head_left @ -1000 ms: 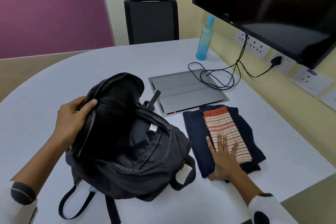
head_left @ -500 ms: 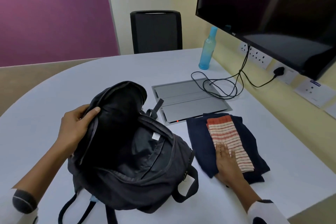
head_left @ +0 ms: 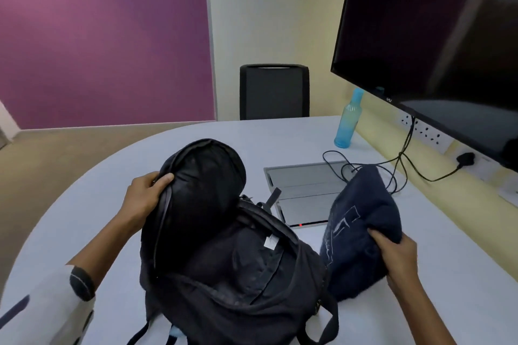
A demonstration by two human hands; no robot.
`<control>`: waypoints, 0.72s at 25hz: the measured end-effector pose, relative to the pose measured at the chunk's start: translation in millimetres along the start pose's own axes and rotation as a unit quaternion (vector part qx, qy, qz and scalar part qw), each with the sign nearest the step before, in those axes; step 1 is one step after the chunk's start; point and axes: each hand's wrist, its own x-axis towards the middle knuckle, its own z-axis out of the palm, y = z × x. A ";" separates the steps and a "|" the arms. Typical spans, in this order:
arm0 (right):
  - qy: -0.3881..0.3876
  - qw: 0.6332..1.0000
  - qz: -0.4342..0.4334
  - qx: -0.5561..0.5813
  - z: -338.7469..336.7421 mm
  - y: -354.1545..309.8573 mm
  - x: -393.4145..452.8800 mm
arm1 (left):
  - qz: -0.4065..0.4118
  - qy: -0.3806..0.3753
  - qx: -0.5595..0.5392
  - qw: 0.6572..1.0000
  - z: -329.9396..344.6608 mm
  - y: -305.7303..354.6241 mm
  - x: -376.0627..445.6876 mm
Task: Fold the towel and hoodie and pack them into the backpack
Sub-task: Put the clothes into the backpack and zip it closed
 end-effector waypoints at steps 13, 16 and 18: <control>-0.212 0.657 -0.704 -0.168 152.3 -97.6 -123.4 | -0.053 0.026 -0.054 0.997 -15.2 11.8 6.2; -0.246 0.553 -0.749 -0.271 177.7 -26.8 -134.1 | -0.084 0.042 -0.055 0.994 -37.4 4.8 1.8; -0.298 0.533 -0.721 -0.328 177.7 11.5 -132.1 | -0.049 0.052 -0.069 0.995 -51.8 5.6 12.4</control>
